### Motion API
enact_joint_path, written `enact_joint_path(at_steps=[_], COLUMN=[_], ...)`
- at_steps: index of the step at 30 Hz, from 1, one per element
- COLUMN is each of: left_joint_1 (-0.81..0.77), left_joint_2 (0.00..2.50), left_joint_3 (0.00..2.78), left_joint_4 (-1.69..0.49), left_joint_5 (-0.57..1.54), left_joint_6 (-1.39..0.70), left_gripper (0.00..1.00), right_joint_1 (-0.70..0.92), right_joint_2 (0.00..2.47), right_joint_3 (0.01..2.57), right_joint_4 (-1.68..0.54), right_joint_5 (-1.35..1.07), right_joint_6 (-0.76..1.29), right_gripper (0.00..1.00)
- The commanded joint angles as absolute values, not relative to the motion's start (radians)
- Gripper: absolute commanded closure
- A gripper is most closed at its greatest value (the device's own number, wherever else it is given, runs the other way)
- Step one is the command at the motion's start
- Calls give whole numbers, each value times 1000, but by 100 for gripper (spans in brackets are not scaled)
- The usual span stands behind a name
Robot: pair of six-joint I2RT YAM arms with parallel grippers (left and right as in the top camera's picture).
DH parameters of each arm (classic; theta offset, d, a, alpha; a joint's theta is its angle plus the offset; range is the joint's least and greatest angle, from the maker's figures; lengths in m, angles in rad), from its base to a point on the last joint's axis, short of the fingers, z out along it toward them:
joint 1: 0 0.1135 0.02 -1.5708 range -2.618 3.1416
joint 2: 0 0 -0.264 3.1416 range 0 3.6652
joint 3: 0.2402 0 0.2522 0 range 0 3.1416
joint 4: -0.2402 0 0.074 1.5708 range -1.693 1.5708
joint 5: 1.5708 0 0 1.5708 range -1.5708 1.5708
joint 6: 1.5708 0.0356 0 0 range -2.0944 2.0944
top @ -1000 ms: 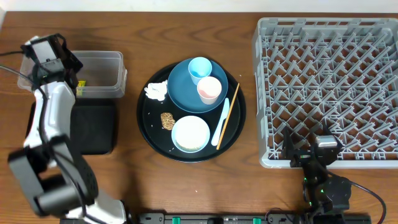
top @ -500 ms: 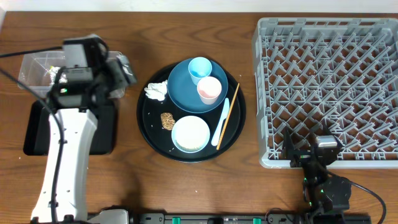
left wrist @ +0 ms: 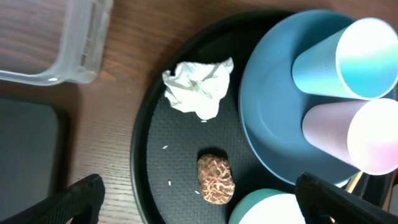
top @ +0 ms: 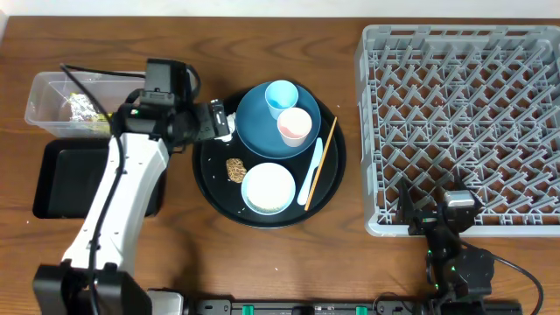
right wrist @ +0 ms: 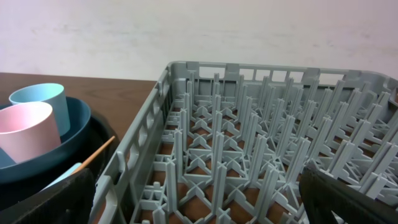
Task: Sort waste into correct bins and load items into the dishwasher rack
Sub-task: 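Move the left gripper to the white tissue and grasp it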
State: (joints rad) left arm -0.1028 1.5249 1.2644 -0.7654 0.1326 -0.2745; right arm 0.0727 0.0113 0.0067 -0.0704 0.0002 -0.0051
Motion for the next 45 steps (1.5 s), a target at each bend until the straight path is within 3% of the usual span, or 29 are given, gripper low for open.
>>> enact_joint_path(at_steps=[1,14,25,33,41,45], left_joint_1=[-108,-108,-109,-109,-109,-109], left_joint_2=[1571,1792,1828,1887,1907,1907], left_joint_3=[1254,1254,1253,1251,1251,1251], left_joint_4=[-762,-633,-595,-573,-540,-535], left_joint_5=[141,142,142,141,142,142], left_joint_6=[-314,-354,-354,-354,-354,-354], left_gripper=[2,6,8,16,42,43], right_joint_1=[79,79,79,79,79,79], right_joint_2=[7,7,7,7,7,7], right_joint_3=[6,6,6,6,6,6], right_joint_4=[-75,-75,-75,-75,-75,-75], right_joint_5=[11,11,11,11,11,11], right_joint_6=[-13,-13,-13,-13,-13,-13], right_gripper=[1,1,1,1,1,1])
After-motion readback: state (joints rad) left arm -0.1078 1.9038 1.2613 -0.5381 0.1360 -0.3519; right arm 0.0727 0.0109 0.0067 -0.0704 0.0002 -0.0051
